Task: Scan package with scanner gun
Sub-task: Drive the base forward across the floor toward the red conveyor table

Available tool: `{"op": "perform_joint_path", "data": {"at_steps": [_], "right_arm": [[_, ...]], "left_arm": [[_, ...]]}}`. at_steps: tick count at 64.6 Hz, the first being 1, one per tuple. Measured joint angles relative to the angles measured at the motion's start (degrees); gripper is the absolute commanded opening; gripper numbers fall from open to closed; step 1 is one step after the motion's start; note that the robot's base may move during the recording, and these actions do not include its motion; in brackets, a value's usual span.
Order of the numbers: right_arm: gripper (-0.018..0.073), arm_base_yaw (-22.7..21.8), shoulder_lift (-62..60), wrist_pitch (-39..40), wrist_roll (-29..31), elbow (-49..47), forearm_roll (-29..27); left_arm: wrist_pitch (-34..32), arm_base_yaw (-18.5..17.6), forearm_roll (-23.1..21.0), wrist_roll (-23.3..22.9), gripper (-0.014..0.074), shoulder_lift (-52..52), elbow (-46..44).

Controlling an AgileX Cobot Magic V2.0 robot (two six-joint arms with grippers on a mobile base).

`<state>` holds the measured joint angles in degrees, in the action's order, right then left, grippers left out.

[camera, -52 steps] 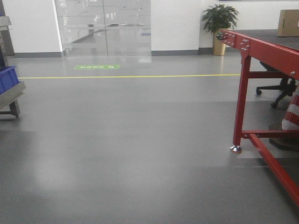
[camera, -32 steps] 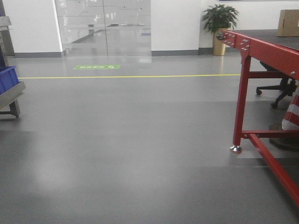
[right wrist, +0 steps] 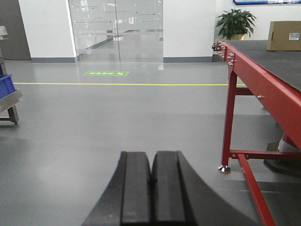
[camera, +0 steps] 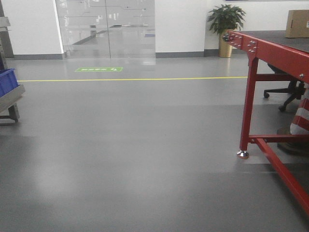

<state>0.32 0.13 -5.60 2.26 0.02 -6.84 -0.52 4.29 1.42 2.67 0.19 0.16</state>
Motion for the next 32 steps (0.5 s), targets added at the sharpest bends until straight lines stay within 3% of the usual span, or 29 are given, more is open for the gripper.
{"op": "perform_joint_path", "data": {"at_steps": [32], "right_arm": [[-0.0162,-1.9,0.0,0.1,0.0,0.0,0.0]], "left_arm": [[0.0,-1.3,0.0,0.0,-0.0111,0.0,0.0]]}}
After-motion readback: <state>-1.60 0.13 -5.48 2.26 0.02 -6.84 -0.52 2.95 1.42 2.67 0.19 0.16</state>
